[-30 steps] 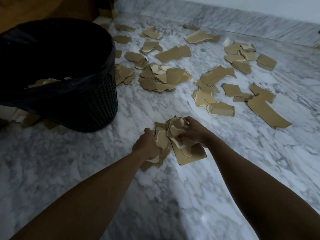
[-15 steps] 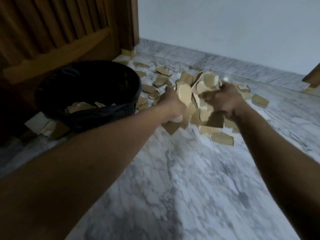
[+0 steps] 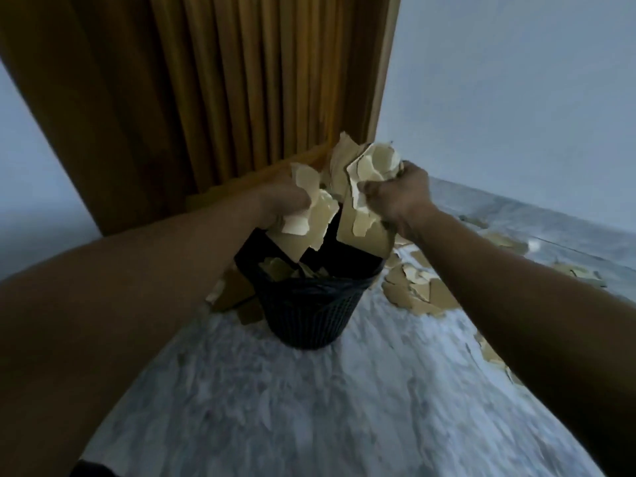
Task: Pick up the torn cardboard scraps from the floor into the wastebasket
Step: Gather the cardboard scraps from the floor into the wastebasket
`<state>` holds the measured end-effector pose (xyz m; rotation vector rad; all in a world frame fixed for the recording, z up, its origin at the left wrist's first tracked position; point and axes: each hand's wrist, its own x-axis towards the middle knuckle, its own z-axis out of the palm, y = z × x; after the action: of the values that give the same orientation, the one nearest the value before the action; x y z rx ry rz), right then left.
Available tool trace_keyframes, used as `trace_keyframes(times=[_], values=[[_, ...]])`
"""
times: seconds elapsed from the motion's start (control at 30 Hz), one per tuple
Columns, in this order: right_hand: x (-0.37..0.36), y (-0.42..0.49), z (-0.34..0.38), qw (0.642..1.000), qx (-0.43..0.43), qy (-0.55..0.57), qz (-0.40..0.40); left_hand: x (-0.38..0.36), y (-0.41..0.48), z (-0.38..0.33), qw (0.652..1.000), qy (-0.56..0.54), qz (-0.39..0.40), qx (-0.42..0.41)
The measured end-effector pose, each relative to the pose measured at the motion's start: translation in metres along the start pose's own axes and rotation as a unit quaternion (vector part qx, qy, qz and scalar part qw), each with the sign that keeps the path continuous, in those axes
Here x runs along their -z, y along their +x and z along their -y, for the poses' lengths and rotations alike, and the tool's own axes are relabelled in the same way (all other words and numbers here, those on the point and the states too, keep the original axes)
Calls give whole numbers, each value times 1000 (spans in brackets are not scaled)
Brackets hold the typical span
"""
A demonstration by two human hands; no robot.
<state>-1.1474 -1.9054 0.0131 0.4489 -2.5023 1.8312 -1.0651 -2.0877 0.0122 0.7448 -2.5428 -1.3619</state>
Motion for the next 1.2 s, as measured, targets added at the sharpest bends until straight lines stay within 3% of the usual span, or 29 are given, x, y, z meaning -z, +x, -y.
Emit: trace_keyframes(times=[0.07, 0.2, 0.33, 0.5, 0.63, 0.8, 0.87, 0.97, 1.03, 1.2], values=[[-24, -10, -8, 999, 30, -1, -16, 13, 0, 17, 998, -37, -28, 34], [-39, -12, 1, 993, 68, 75, -55, 20, 4, 20, 991, -109, -75, -11], [-48, -12, 3, 989, 117, 64, -71, 14, 12, 27, 988, -117, -100, -29], [-48, -3, -18, 998, 54, -18, 12, 5, 13, 35, 995, -79, -46, 45], [-30, 5, -34, 994, 28, -107, 7, 16, 11, 42, 999, 15, -36, 37], [-6, 1, -57, 948, -83, -305, 43, 38, 10, 78, 984, 153, -32, 84], [0, -9, -61, 945, -201, -237, 101, 44, 4, 90, 972, 196, 5, 129], [3, -25, -66, 900, -348, -87, 249, 47, -6, 98, 955, 198, 94, 202], [1, -29, -72, 891, -360, -45, 273, 43, -7, 97, 958, 165, 110, 208], [6, -32, -74, 914, -327, 7, 239, 27, -5, 77, 981, 92, 60, 162]])
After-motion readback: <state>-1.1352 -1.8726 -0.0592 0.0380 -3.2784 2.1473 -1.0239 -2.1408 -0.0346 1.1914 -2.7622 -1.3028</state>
